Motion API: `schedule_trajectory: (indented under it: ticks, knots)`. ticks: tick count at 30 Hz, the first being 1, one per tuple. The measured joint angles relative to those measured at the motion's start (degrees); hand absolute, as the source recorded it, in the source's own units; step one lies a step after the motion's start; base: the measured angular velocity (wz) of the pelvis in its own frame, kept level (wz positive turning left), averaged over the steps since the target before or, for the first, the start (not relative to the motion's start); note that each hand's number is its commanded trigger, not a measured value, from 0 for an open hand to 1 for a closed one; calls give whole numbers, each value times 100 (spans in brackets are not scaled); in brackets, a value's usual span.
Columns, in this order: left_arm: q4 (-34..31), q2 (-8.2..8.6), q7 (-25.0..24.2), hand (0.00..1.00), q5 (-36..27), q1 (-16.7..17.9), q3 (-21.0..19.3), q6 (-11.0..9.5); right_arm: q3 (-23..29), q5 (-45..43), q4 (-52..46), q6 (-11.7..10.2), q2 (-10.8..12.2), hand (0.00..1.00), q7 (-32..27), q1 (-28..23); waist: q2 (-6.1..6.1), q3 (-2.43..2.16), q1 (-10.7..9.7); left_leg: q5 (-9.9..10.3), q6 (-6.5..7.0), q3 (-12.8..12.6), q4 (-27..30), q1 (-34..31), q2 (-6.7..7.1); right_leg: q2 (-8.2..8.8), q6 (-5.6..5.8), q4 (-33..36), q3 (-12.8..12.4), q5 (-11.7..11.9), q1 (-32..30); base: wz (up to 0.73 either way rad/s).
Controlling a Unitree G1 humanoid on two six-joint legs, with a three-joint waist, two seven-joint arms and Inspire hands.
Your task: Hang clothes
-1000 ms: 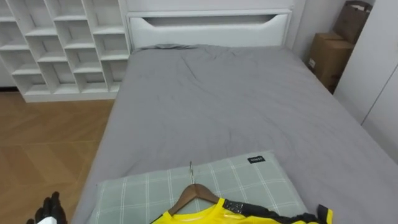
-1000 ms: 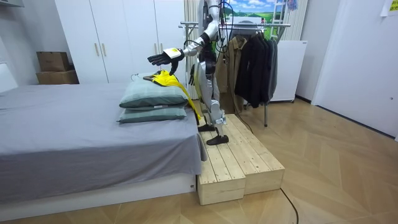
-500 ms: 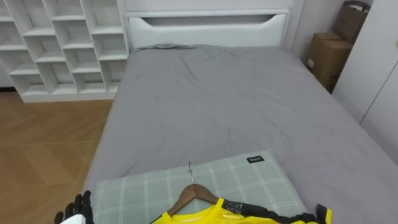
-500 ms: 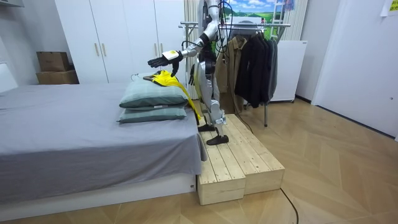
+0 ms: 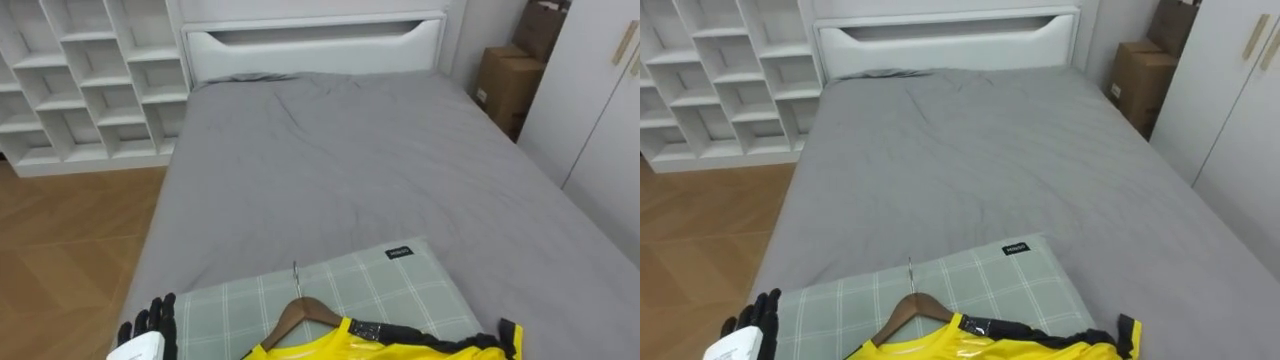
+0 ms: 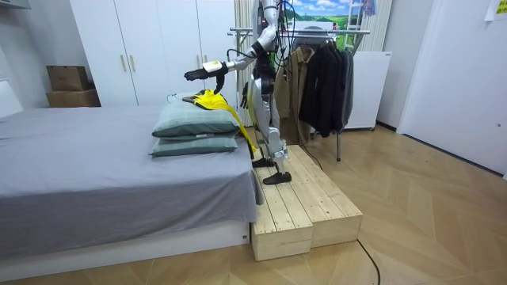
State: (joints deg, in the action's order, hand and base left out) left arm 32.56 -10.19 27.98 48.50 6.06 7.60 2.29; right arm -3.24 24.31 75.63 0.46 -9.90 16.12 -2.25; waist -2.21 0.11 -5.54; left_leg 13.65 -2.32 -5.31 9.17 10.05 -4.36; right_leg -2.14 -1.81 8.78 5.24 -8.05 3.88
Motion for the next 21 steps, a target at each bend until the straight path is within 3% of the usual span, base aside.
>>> schedule_trajectory:
  ticks: [21]
  knots:
    - [63,-82,-236,0,423,-15,59,-110,64,-209,2,-170,6,0,-18,19,60,61,-89,0,0,-88,-61,45,8,-8,18,-7,-108,22,9,-2]
